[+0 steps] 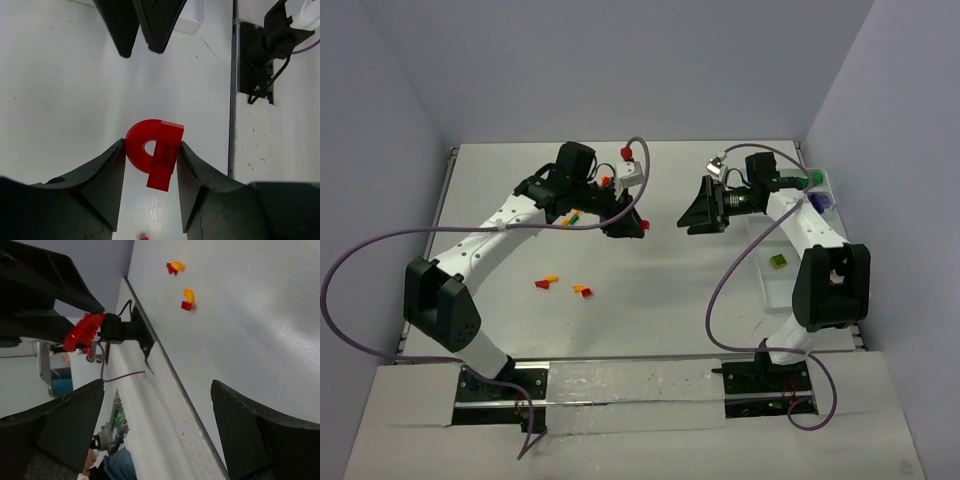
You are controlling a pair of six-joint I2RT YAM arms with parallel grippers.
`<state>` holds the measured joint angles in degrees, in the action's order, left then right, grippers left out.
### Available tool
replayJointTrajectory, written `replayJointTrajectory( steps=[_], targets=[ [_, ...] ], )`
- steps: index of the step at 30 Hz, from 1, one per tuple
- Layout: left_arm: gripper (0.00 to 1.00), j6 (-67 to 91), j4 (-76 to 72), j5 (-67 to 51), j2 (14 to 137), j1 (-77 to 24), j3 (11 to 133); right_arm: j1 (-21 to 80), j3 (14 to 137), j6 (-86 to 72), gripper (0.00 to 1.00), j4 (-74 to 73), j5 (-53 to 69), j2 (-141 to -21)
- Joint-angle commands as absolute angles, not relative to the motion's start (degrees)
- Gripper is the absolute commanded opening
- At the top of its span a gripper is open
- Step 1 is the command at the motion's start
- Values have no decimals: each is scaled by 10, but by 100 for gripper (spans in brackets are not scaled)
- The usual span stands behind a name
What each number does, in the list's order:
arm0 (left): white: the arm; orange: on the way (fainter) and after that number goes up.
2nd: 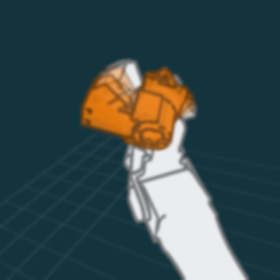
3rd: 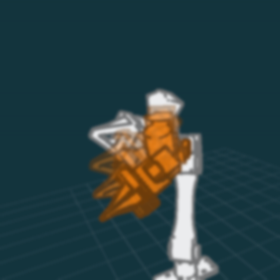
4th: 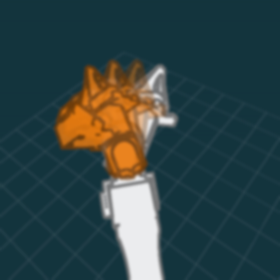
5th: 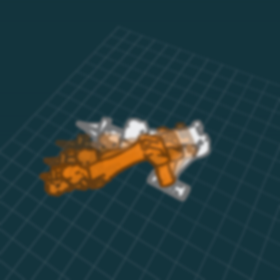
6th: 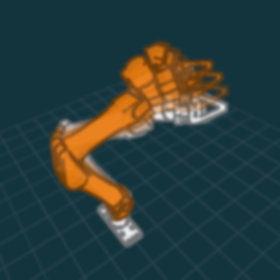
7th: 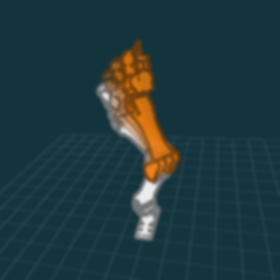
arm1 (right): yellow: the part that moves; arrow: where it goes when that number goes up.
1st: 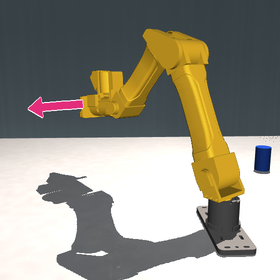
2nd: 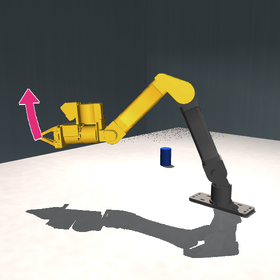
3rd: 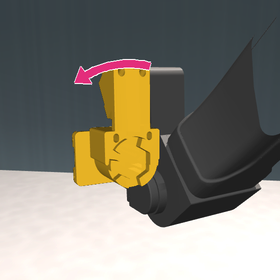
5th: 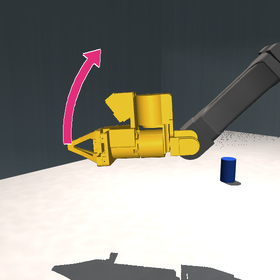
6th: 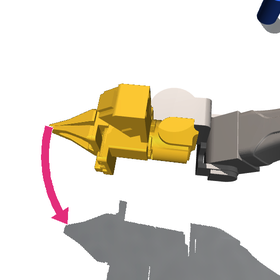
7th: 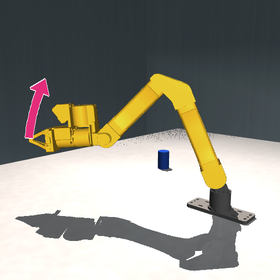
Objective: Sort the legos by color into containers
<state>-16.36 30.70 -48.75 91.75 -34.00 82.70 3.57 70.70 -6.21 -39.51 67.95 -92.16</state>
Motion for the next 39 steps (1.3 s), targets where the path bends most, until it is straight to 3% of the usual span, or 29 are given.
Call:
replayJointTrajectory(
  steps=[1,5,8,17,32,34,36,37,39],
  targets=[
    [10,-231,317,-391,919,-412,836,55,697,-97,95,-353,726,-915],
    [8,-260,303,-293,923,-452,820,75,693,-102,93,-346,735,-923],
    [7,-266,293,-261,928,-469,819,89,694,-100,83,-347,741,-932],
    [6,-269,283,-227,940,-481,830,125,709,-63,70,-383,737,-952],
    [7,-269,277,-219,946,-486,826,149,733,-45,31,-410,743,-985],
    [10,-271,275,-215,946,-488,825,149,733,-43,25,-410,749,-985],
    [15,-271,274,-204,946,-490,821,149,733,-42,12,-410,753,-983],
    [22,-271,276,-197,947,-491,820,149,733,-41,4,-411,754,-980],
    [44,-267,280,-188,946,-490,821,149,728,-34,0,-416,749,-974]
  ],
)
